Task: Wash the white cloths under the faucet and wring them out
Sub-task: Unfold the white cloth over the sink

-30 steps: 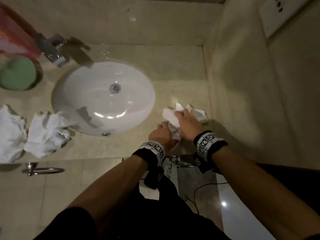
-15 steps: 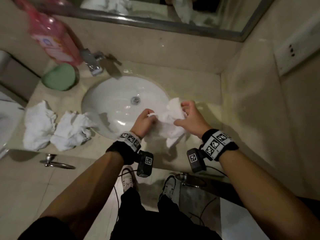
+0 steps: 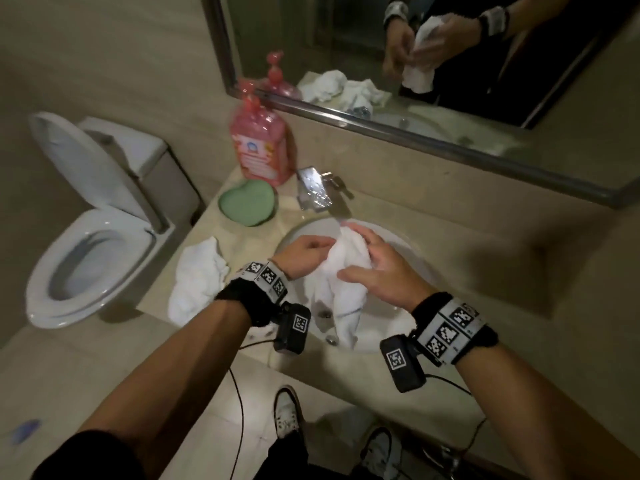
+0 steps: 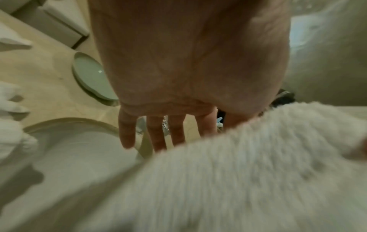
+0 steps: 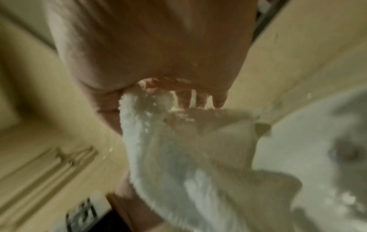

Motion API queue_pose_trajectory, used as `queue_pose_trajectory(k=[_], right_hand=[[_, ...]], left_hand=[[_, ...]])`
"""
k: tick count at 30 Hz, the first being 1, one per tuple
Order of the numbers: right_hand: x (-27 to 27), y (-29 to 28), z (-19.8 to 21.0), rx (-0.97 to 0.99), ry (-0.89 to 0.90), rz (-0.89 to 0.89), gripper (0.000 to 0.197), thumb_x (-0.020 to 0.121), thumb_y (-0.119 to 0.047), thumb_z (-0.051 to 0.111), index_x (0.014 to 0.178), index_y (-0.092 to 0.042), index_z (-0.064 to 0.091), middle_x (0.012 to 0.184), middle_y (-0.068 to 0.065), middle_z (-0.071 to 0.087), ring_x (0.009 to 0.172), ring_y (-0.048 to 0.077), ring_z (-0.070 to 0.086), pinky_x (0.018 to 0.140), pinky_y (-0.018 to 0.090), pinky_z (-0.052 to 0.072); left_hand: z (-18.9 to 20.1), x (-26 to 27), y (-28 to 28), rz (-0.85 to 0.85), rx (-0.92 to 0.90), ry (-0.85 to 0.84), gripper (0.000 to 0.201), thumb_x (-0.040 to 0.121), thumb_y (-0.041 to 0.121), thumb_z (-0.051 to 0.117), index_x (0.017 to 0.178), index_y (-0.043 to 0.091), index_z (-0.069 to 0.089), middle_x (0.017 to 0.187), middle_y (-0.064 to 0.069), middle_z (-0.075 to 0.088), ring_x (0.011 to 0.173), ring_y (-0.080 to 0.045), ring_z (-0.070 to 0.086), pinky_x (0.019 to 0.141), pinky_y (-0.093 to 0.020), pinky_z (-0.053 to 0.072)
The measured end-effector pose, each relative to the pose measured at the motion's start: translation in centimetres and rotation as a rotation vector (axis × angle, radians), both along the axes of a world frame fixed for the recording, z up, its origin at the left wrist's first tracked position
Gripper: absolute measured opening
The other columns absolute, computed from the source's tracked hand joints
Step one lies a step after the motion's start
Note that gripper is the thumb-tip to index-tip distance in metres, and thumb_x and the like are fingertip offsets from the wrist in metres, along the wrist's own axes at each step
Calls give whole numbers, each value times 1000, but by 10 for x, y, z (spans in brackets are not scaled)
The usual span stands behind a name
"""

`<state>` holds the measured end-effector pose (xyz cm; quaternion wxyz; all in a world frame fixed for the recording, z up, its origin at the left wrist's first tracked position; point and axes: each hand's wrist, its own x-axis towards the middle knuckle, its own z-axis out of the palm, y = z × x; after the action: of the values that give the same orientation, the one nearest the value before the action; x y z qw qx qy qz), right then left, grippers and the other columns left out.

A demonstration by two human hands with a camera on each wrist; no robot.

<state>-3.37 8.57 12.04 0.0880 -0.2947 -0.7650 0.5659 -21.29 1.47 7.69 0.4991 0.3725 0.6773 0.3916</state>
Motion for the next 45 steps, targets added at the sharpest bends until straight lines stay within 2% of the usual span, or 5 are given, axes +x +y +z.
queue_pose_trajectory(k=[6,17,23,34,45], right_hand=[[-91,5,-15,-155,72,-239,41,70,-34,73,108,-17,72,104,2,78,101,23,73,94,55,56],[-216,51,-91,89,-176,-174,27,91,-20,65,117,-11,66,109,5,71,102,23,66,92,38,54],[-282,79,-130,201,-288,3,6,86,-22,65,85,-20,60,86,-3,65,77,9,63,63,18,46],[-339,90,-179,489,-511,298,30,90,-30,59,113,-13,65,118,15,62,108,33,58,89,36,46],[-347,88,-179,530,-532,306,38,93,-31,58,125,-9,60,127,17,57,115,35,55,92,37,46]], left_hand=[[-8,-49,-28,206,130,-580,47,104,44,34,132,14,57,121,-4,70,111,-19,66,89,-25,54],[-93,-128,-17,468,-168,-74,41,84,46,71,104,11,60,81,4,62,62,-7,57,55,-23,41],[-124,-161,-10,572,-282,-72,50,80,58,68,108,17,62,98,2,72,83,-13,68,68,-26,51],[-156,-183,2,606,-322,-142,25,88,52,63,81,28,58,70,17,68,59,5,66,53,-12,48],[-165,-182,3,727,-327,-299,63,60,71,70,101,24,60,106,-3,73,96,-26,71,93,-48,55]])
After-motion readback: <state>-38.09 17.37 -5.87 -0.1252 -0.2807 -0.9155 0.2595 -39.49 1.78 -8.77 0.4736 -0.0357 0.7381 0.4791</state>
